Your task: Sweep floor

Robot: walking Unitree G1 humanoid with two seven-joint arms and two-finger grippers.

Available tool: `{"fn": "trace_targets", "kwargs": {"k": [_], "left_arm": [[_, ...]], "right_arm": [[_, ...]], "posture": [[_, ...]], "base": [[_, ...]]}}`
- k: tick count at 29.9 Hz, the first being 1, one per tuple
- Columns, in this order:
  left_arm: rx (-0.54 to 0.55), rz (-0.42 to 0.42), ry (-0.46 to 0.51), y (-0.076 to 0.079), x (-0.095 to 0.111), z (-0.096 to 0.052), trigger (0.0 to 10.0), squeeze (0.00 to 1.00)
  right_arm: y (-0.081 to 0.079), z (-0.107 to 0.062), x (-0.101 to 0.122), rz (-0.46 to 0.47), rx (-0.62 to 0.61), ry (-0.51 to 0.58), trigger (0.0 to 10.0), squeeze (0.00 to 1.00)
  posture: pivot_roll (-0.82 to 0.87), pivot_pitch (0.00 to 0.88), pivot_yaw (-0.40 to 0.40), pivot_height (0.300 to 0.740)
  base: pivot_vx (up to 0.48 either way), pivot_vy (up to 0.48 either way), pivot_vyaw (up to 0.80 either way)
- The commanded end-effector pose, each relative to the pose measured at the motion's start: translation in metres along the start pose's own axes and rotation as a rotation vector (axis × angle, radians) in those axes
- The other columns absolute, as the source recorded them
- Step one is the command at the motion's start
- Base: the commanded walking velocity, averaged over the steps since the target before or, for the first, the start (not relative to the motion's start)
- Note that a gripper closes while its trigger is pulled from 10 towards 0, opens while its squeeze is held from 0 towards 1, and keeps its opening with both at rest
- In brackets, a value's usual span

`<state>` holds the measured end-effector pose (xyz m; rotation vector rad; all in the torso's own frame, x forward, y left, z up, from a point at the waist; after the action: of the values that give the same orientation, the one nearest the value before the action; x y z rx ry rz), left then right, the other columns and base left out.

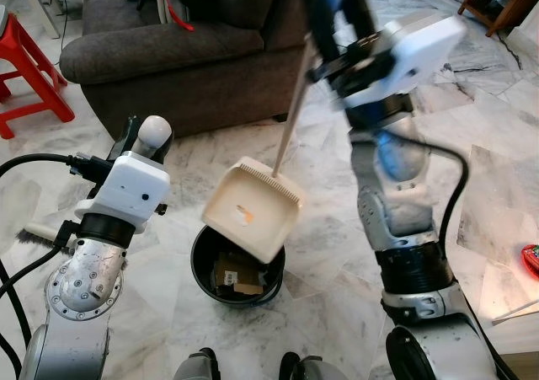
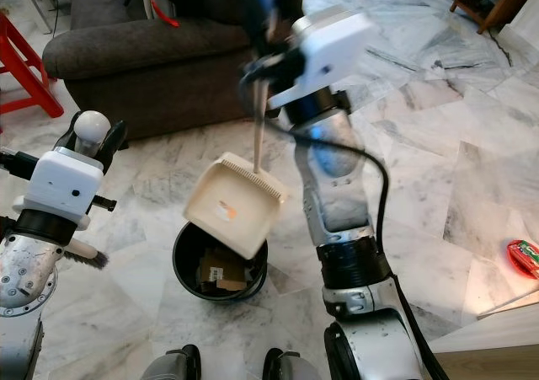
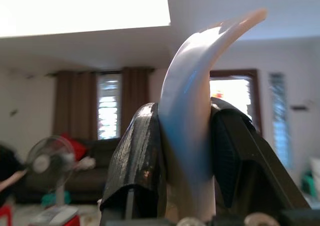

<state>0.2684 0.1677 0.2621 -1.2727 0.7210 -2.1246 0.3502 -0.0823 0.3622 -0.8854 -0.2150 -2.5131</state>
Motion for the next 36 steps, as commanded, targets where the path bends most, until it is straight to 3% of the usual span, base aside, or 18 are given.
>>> {"fn": "trace_targets", "kwargs": {"k": [1, 3, 11, 21, 36], "left_arm": [[0.033, 0.045, 0.039, -0.007, 0.008, 0.001, 10.0, 0.00], [0.037, 0.047, 0.039, -0.008, 0.008, 0.001, 10.0, 0.00], [0.045, 0.043, 0.054, -0.008, 0.010, 0.003, 10.0, 0.00], [0.121, -0.045, 0.040, -0.012, 0.010, 0.004, 10.0, 0.00], [0.138, -0.041, 0.053, -0.013, 0.013, 0.006, 10.0, 0.00]], "right_arm": [[0.003, 0.007, 0.013, 0.022, -0.016, 0.051, 10.0, 0.00], [0.008, 0.008, 0.013, 0.029, -0.037, 0.051, 10.0, 0.00], [0.006, 0.010, 0.016, 0.048, -0.028, 0.062, 10.0, 0.00], [-0.002, 0.010, 0.012, 0.095, 0.002, 0.038, 10.0, 0.00], [-0.003, 0.008, 0.007, 0.107, 0.010, 0.015, 10.0, 0.00]], "posture": [[0.14, 0.213, -0.029, 0.740], [0.14, 0.213, -0.029, 0.740], [0.14, 0.200, -0.033, 0.740], [0.13, 0.198, -0.039, 0.740], [0.13, 0.204, -0.037, 0.740]], "base": [[0.000, 0.000, 0.00], [0.000, 0.000, 0.00], [0.000, 0.000, 0.00], [0.000, 0.000, 0.00], [0.000, 0.000, 0.00]]}}
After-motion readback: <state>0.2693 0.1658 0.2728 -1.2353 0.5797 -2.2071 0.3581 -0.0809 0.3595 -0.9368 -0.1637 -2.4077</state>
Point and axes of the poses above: a point about 5 cm out from each wrist's last joint towards the gripper, its own z axis pointing out of the wrist towards the gripper, its own x axis along the axis of the wrist's last joint, y = z × x, the point moved 4 cm from there along z, pointing out of the wrist towards the gripper, and after that the axes turned 8 degrees about z, right-handed, at the moved point
